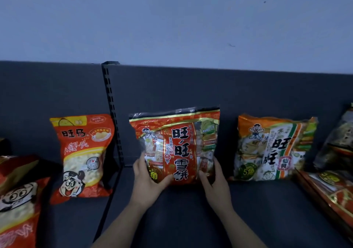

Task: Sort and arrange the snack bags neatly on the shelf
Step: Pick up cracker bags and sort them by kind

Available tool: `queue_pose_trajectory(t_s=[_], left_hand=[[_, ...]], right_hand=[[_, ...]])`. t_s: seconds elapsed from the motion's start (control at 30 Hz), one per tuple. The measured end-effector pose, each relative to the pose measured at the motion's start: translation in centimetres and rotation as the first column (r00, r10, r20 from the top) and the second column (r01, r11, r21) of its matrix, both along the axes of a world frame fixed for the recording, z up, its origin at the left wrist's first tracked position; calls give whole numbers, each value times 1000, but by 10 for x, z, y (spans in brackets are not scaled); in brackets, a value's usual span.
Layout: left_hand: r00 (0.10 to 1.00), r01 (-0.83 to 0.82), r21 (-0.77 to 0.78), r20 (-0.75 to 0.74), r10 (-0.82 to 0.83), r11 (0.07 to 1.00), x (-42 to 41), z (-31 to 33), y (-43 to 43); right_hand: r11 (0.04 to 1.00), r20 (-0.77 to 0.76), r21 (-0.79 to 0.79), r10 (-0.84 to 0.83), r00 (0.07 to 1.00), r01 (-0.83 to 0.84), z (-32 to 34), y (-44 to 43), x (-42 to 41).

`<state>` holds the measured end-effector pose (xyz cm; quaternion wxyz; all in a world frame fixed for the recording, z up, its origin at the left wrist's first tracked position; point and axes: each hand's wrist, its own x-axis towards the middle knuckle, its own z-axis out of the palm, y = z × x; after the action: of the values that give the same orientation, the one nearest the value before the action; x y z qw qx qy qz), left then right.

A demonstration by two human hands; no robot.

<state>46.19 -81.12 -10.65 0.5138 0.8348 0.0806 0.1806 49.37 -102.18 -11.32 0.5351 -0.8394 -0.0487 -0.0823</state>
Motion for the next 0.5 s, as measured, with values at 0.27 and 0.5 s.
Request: queue_pose_trajectory(t_s=[0.27,0.5], left_hand=[[985,-169,210,65,159,963,-1,-5,-1],[992,-111,142,70,102,984,1,-8,1]], right_hand=[[999,-66,31,-25,997,27,-3,-1,-2],[999,-54,7,-41,998,41,-1,2,0]])
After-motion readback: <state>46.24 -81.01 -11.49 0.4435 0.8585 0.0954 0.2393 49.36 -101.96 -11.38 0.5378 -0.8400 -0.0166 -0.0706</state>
